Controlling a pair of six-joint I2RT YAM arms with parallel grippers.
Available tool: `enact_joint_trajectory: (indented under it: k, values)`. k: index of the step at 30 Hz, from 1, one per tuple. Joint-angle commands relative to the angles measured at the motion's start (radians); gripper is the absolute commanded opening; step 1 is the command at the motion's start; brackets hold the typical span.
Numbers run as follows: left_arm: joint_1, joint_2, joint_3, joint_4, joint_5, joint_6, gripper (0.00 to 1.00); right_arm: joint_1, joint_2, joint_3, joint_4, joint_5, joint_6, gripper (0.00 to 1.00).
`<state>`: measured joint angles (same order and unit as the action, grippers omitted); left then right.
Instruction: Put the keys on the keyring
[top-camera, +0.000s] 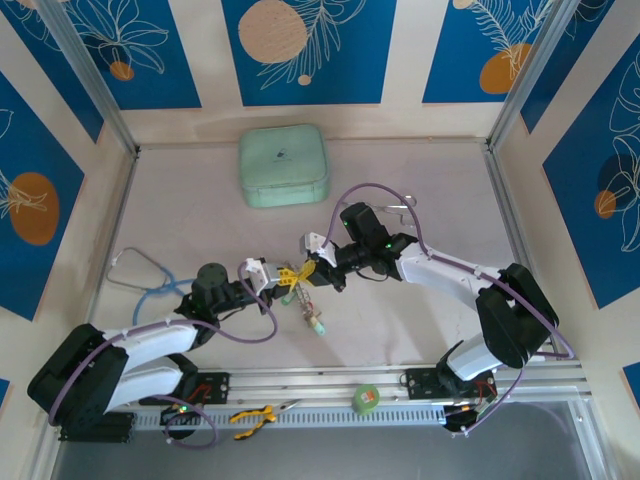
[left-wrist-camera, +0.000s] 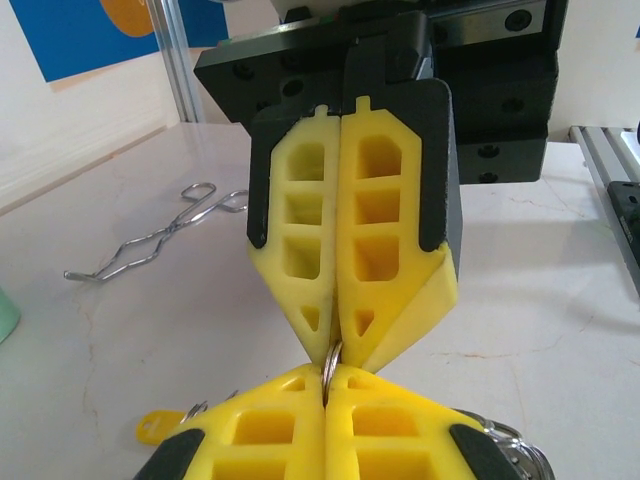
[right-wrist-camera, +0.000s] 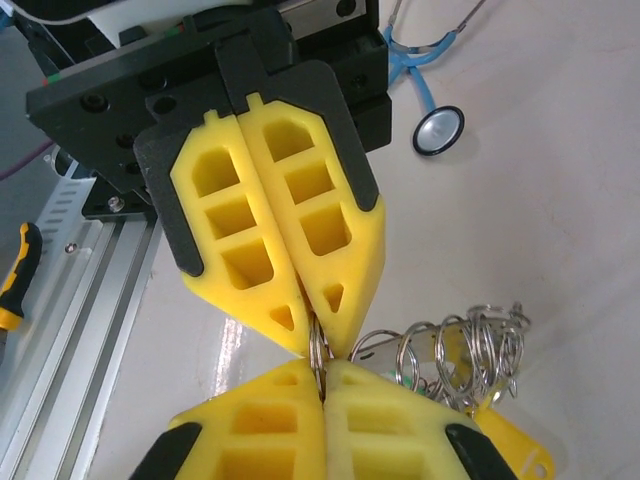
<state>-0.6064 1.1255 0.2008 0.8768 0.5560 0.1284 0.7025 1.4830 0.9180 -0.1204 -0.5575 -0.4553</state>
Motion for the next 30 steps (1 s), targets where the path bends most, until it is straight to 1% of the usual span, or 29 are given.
enact_joint_trajectory:
  k: [1,2,3,6,9,14,19,22,26,28,30]
  values:
    - [-0.005,-0.010,-0.006,0.060,0.018,-0.012,0.00,0.001,-0.001,0.003,-0.005,-0.037,-0.011,0.00]
    - [-0.005,-0.014,-0.005,0.050,0.011,-0.010,0.02,0.002,-0.004,0.009,-0.023,-0.032,-0.021,0.00]
    - [-0.006,-0.021,-0.003,0.034,0.002,-0.008,0.08,0.001,-0.007,0.017,-0.042,-0.023,-0.034,0.00]
    - [-0.006,-0.050,0.014,-0.062,-0.007,0.026,0.21,0.013,-0.015,0.052,-0.130,0.032,-0.097,0.00]
    - [-0.006,-0.081,0.045,-0.190,-0.016,0.074,0.23,0.031,-0.011,0.109,-0.244,0.094,-0.171,0.00]
    - [-0.010,-0.089,0.072,-0.267,-0.016,0.110,0.23,0.082,0.017,0.202,-0.399,0.204,-0.274,0.00]
    - [-0.017,-0.088,0.095,-0.292,-0.014,0.128,0.21,0.138,0.059,0.272,-0.479,0.322,-0.335,0.00]
    - [-0.019,-0.092,0.106,-0.314,-0.010,0.141,0.13,0.167,0.084,0.308,-0.512,0.373,-0.357,0.00]
    - [-0.020,-0.091,0.107,-0.313,0.006,0.142,0.01,0.185,0.090,0.335,-0.520,0.377,-0.358,0.00]
    - [-0.020,-0.092,0.101,-0.298,0.008,0.141,0.00,0.169,0.070,0.317,-0.482,0.342,-0.322,0.01]
    - [-0.020,-0.096,0.084,-0.268,0.007,0.134,0.00,0.131,0.028,0.267,-0.415,0.271,-0.267,0.16]
